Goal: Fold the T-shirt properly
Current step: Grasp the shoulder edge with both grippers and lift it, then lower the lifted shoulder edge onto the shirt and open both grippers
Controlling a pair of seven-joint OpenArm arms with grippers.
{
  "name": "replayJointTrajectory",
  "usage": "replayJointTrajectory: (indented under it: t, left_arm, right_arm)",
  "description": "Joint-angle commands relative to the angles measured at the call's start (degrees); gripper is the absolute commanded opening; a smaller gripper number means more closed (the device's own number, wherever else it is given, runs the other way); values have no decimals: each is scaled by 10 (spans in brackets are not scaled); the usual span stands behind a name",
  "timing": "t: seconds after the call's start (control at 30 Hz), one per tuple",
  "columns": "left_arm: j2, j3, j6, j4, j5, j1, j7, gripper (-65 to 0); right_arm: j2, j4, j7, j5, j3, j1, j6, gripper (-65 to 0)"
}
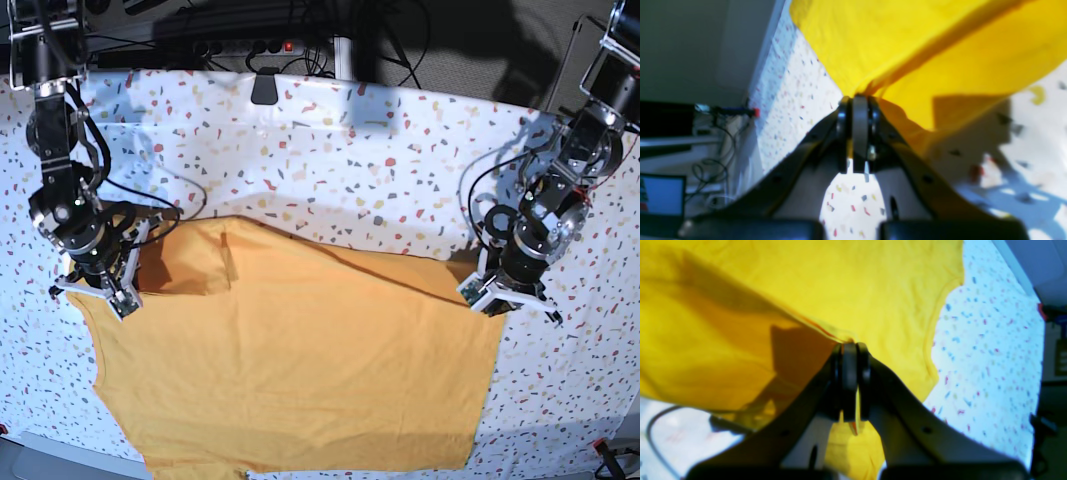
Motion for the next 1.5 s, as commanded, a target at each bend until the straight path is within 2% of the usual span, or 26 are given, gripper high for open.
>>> replayJointTrajectory:
  t: [0.0,0.27,0.57,0.87,1.13,1.27,1.47]
  left_arm:
    - [-2,-6,10,-10,5,-24,-4,-650]
    - [25,-6,10,-106,-3,-83,-36,-650]
    - [40,-6,10,-148,-25,-127,-38,-650]
    - [44,-6,10,-163,-35,-130,-66,-650]
    - [44,-6,10,-163,-35,-139,-66,-650]
    - [44,-6,10,-163,-35,-143,-73,-650]
    - [44,-6,10,-163,-35,-151,-80,-650]
  right_arm:
    - [9,-9,11,-2,-1,28,-4,-650]
    - [9,-115,11,-2,-42,136,-4,-650]
    - [9,-151,9,-4,-110,221,-3,-650]
    - [7,-237,15,-4,-113,288,-3,-650]
    - [-37,-245,15,-8,-113,307,7,-650]
    - [-64,-245,23,-41,-113,308,6,-650]
    - [-73,-245,26,-69,-113,308,-8,-650]
